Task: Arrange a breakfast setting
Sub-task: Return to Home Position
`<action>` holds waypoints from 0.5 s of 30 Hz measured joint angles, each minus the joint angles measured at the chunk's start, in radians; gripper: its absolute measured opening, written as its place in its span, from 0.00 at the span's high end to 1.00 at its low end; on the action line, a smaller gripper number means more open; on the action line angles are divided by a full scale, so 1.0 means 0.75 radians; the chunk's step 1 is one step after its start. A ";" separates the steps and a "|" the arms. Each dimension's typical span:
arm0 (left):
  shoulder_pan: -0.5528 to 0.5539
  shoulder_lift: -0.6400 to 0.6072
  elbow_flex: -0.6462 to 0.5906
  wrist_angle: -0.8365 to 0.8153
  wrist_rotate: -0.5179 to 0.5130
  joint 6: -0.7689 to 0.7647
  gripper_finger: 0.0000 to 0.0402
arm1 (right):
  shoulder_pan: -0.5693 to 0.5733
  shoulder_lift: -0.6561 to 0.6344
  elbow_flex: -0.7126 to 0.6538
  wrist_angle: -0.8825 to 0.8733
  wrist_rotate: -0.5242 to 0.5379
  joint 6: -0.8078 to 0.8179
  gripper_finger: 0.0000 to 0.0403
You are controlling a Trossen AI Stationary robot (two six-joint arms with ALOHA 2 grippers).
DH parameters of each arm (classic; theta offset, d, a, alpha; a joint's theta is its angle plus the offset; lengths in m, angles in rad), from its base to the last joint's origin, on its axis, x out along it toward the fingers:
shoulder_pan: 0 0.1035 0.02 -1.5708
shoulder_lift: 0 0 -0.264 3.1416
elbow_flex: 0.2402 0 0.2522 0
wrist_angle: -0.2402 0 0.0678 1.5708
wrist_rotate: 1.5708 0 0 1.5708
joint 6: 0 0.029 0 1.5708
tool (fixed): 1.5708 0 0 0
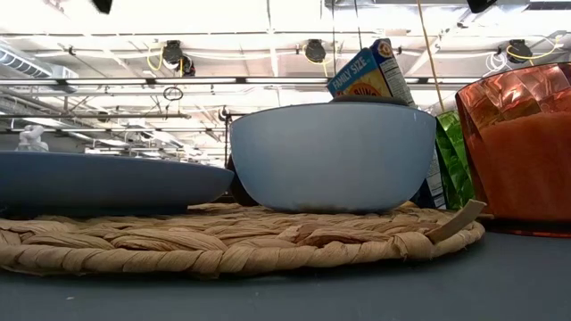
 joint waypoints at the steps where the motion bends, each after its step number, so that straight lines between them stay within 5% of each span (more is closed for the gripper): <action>1: 0.000 -0.053 -0.049 0.025 0.000 0.000 0.99 | 0.000 0.000 0.000 0.000 0.000 0.000 0.92; 15: 0.000 -0.581 -0.530 0.195 0.011 -0.007 0.99 | 0.000 0.000 0.000 0.000 0.000 0.000 0.92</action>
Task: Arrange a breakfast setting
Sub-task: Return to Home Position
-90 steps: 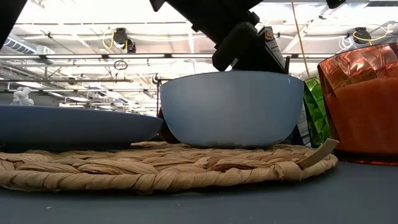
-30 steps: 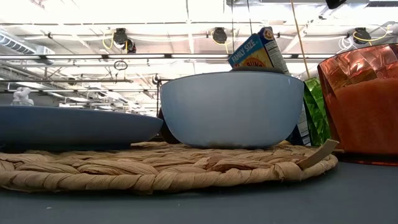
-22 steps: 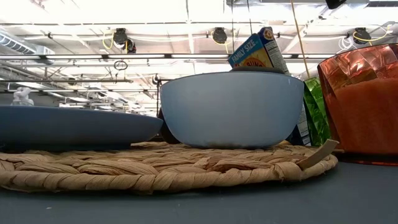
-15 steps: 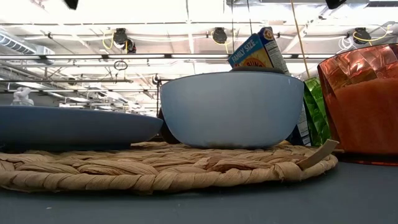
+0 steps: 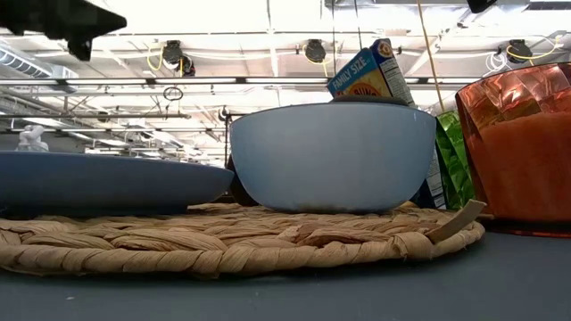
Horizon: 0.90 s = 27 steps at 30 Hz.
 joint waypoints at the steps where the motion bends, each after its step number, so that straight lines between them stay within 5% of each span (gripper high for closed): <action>1: 0.000 -0.033 -0.026 0.015 0.000 -0.004 0.99 | 0.000 0.000 0.000 0.000 0.000 0.000 0.92; 15: 0.000 -0.143 -0.252 0.181 0.019 0.050 0.99 | 0.000 -0.031 0.000 0.024 -0.008 0.073 0.92; 21: 0.000 -0.143 -0.378 0.395 0.019 0.143 0.99 | 0.000 -0.154 0.000 0.030 -0.178 0.022 0.92; 27: 0.000 -0.143 -0.451 0.483 0.018 0.168 0.99 | 0.000 -0.322 -0.057 0.060 -0.173 -0.074 0.92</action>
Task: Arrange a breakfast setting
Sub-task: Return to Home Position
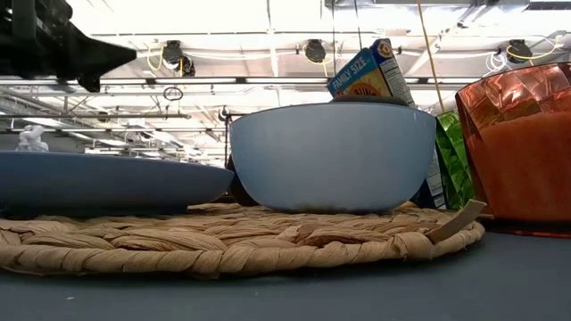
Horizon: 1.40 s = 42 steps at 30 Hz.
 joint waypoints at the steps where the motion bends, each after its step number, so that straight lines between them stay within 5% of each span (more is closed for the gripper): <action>1: 0.000 0.000 -0.012 0.003 0.000 0.000 0.99 | 0.000 -0.027 -0.026 0.000 0.000 -0.001 0.92; 10: 0.000 0.000 -0.035 0.014 -0.001 0.035 0.99 | 0.000 -0.347 -0.280 0.102 0.010 0.009 0.92; 15: 0.000 0.000 -0.035 0.024 -0.001 0.064 0.99 | 0.000 -0.497 -0.385 0.106 0.151 0.028 0.92; 23: 0.000 0.002 -0.035 0.017 -0.004 0.080 0.99 | -0.001 -0.498 -0.526 0.122 0.209 0.137 0.92; 33: 0.000 0.002 -0.035 0.009 -0.004 0.090 0.99 | -0.009 -0.498 -0.796 0.486 0.212 0.147 0.92; 42: 0.000 0.002 -0.035 0.010 -0.003 0.090 0.99 | -0.179 -0.498 -0.946 0.630 0.214 0.222 0.92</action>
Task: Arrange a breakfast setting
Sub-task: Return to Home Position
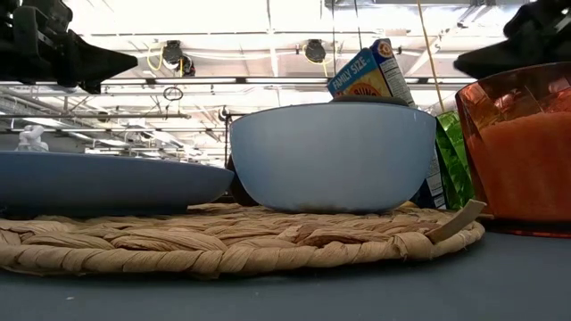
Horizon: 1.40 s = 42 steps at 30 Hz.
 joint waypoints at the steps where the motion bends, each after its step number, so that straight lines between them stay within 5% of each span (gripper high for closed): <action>1: 0.000 0.000 0.000 0.000 0.000 0.000 0.99 | -0.024 0.001 -0.012 0.011 0.000 0.011 0.92; 42: 0.000 0.000 0.002 -0.013 -0.043 0.000 0.99 | -0.681 0.004 -0.041 -0.050 -0.427 -0.255 0.92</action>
